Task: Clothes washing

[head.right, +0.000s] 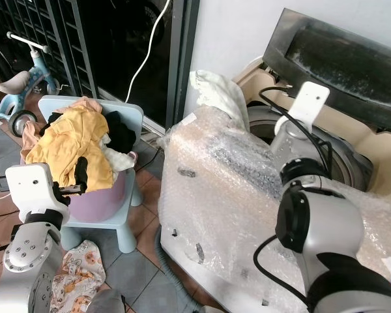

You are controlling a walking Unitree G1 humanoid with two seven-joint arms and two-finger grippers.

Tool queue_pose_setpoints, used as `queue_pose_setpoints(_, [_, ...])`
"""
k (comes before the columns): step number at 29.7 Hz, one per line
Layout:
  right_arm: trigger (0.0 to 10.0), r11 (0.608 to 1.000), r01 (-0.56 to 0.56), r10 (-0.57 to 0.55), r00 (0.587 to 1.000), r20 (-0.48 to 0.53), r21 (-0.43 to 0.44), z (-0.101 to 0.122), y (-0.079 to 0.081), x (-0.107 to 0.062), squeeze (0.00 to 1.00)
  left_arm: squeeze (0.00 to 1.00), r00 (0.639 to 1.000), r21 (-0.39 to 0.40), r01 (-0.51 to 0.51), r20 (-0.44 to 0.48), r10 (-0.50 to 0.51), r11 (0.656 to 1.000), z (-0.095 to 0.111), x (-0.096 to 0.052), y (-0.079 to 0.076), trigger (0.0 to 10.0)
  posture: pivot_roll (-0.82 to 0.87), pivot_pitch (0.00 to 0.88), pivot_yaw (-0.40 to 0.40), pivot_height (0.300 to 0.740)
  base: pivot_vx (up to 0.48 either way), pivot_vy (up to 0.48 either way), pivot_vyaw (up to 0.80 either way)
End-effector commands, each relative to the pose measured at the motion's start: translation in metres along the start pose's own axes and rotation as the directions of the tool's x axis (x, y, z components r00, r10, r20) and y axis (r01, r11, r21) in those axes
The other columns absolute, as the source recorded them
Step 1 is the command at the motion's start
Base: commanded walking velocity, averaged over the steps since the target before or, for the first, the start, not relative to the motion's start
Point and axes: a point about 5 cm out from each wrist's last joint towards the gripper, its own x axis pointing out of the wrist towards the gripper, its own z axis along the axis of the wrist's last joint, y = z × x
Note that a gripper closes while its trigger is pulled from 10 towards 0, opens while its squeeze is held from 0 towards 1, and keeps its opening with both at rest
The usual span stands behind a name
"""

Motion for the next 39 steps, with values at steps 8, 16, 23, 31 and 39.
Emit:
queue_pose_setpoints(8, [10.0,0.892,-0.354,0.42,0.879,0.227,-0.28,0.009,0.028,-0.026,1.0,0.0,0.996,-0.007,0.089,-0.005,-0.089,0.996,0.001,0.015,-0.013,10.0,0.08,0.0,-0.044,0.74,0.0,0.254,0.0])
queue_pose_setpoints(16, [10.0,0.845,-0.407,0.509,0.811,0.288,-0.347,-0.003,0.034,-0.062,1.0,0.0,0.991,0.003,0.135,0.005,-0.135,0.991,0.004,0.026,-0.018,10.0,0.05,0.0,-0.002,0.74,0.0,0.456,0.0])
queue_pose_setpoints(23, [10.0,0.895,-0.31,0.419,0.831,0.366,-0.322,-0.01,0.032,-0.088,1.0,0.0,0.986,0.023,0.165,0.036,-0.165,0.986,0.007,0.03,-0.018,10.0,0.04,0.0,0.019,0.74,0.0,0.07,0.0])
queue_pose_setpoints(31, [10.0,0.924,-0.254,0.349,0.864,0.362,-0.286,-0.016,0.027,-0.101,1.0,0.0,0.979,0.007,0.198,0.048,-0.198,0.98,0.007,0.031,-0.02,10.0,0.02,0.0,0.027,0.74,0.0,0.0,0.0])
queue_pose_setpoints(39, [10.0,0.891,-0.323,0.43,0.828,0.36,-0.32,-0.009,0.04,-0.107,1.0,0.0,0.982,-0.013,0.181,0.052,-0.18,0.983,0.005,0.034,-0.019,10.0,0.01,0.0,0.019,0.74,0.325,0.0,0.0])
